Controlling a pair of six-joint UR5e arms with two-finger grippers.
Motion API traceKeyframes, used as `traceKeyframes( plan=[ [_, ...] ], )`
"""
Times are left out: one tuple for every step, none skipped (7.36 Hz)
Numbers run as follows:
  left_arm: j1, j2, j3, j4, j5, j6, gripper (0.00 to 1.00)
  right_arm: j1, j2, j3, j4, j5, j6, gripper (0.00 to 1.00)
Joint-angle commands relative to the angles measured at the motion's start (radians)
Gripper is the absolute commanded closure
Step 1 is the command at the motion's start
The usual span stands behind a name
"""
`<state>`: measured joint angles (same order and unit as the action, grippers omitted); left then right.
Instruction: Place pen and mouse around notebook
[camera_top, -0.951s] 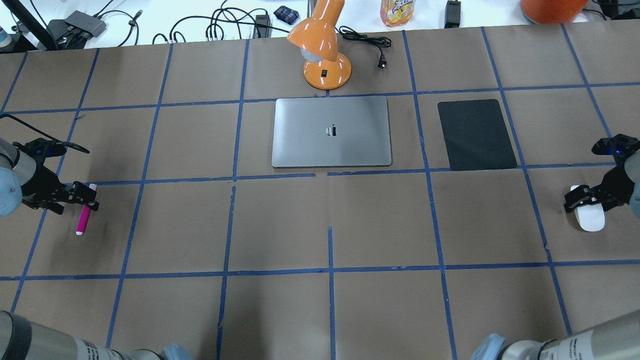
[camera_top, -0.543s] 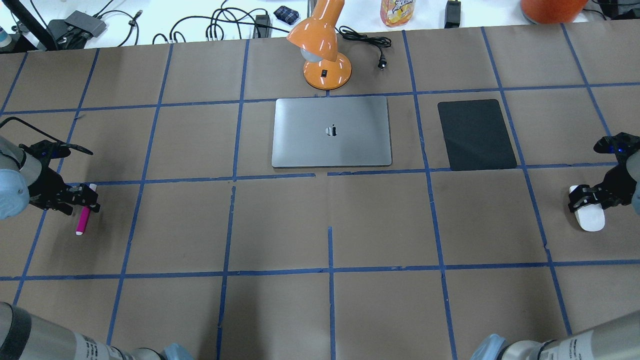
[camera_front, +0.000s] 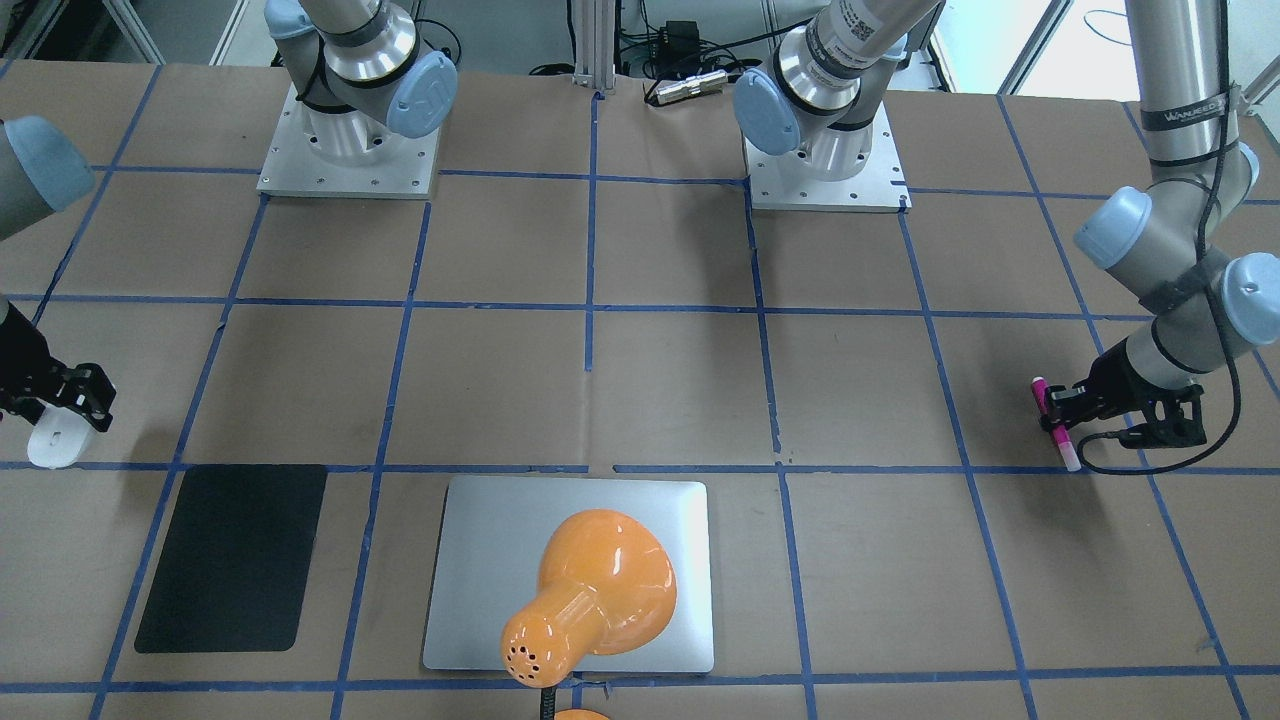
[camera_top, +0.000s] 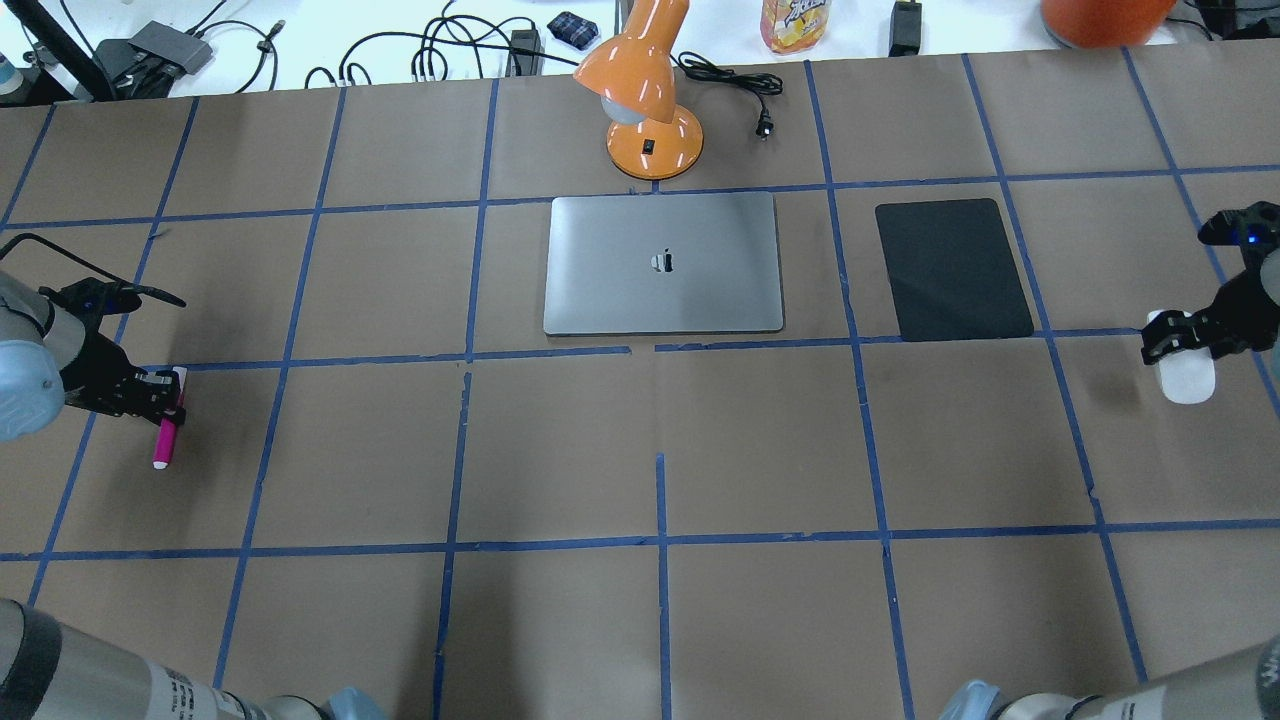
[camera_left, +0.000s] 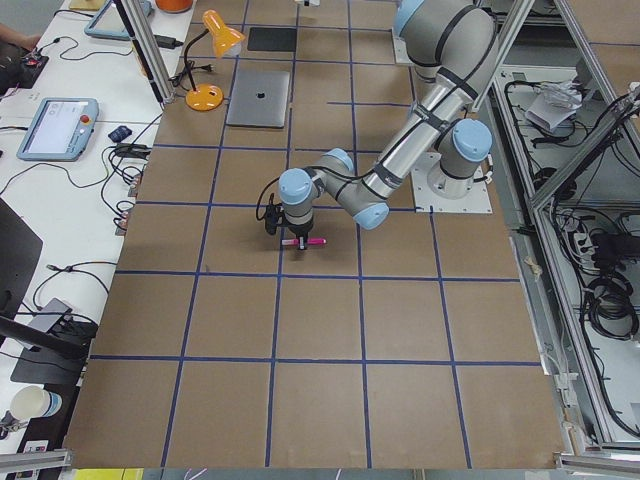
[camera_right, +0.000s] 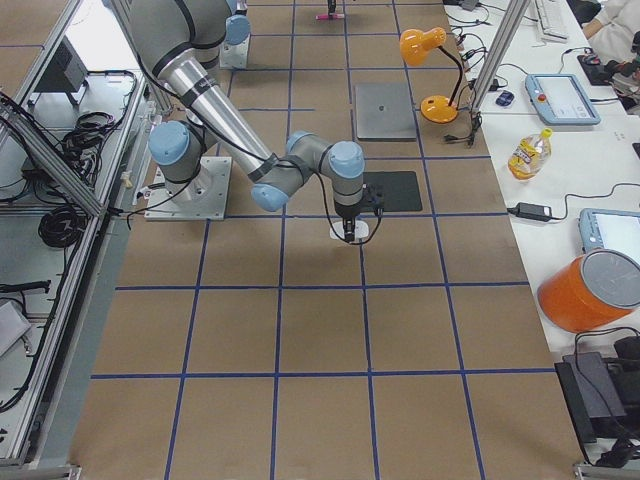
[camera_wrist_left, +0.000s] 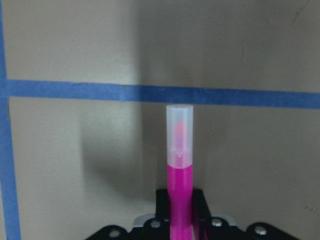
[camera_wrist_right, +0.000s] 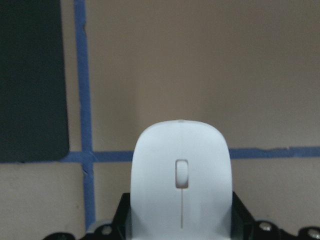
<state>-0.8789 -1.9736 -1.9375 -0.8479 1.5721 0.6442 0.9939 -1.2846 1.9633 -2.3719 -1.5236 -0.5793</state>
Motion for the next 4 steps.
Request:
traceKeyframes(
  plan=[
    [-0.040,0.021,0.072,-0.037,0.005,-0.017,1.00,0.179,0.095,-0.105,-0.001,0.011,0.146,0.51],
    [-0.090,0.036,0.110,-0.103,0.014,-0.129,1.00,0.268,0.161,-0.169,-0.006,0.011,0.251,0.51],
    [-0.145,0.041,0.150,-0.161,0.016,-0.261,1.00,0.328,0.230,-0.232,-0.006,-0.003,0.310,0.51],
    [-0.188,0.045,0.158,-0.166,0.006,-0.393,1.00,0.336,0.258,-0.275,0.019,-0.007,0.311,0.51]
  ],
)
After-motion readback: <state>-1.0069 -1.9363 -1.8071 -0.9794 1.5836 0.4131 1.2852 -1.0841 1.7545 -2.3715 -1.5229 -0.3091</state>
